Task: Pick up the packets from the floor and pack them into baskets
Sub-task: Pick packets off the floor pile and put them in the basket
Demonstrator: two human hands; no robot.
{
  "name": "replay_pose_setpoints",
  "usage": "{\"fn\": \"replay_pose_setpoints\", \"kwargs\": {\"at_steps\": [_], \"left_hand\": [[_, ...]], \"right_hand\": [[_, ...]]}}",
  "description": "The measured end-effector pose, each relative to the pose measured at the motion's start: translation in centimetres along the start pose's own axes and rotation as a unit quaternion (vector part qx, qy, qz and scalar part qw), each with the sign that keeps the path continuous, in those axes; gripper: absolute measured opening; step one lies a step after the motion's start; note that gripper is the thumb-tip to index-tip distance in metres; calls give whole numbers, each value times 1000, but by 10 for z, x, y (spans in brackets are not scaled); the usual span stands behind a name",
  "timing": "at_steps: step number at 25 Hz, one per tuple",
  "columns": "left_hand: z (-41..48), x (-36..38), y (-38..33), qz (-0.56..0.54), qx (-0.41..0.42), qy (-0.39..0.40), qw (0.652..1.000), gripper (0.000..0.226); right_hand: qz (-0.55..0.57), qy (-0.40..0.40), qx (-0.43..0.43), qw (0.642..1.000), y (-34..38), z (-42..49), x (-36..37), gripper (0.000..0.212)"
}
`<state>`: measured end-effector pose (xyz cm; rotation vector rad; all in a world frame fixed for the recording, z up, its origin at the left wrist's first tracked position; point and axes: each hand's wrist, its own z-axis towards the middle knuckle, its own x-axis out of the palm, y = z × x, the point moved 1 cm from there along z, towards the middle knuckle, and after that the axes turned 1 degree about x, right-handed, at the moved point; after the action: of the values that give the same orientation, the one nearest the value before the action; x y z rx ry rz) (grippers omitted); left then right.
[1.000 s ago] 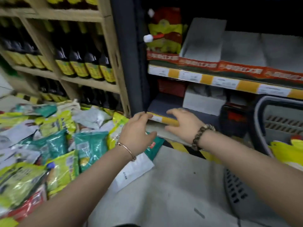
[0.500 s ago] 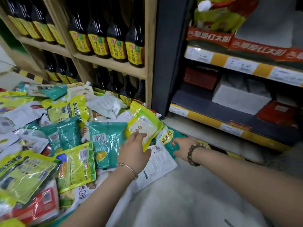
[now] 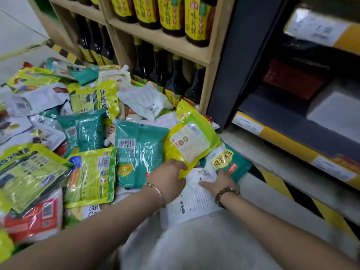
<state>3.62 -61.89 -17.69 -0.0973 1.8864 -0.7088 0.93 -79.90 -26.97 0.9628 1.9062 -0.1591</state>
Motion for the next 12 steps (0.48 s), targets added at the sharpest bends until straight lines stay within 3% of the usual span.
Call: {"fn": "replay_pose_setpoints", "kwargs": {"at_steps": [3,7,10,12], "left_hand": [[1,21,4,-50,-23,-2,998,31],[-2,39,14,-136,-41,-22,990,27],[-3,37,15,-195,-43,-61,978,40],[-10,43,7,-212,-26,-25,977,60]], "right_hand": [[23,-7,-33,999,-5,2,17,56],[237,15,-83,968,-20,-13,1,8],[222,7,-157,962,-32,-34,-36,9],[163,37,-222,960,-32,-47,-66,27]]}}
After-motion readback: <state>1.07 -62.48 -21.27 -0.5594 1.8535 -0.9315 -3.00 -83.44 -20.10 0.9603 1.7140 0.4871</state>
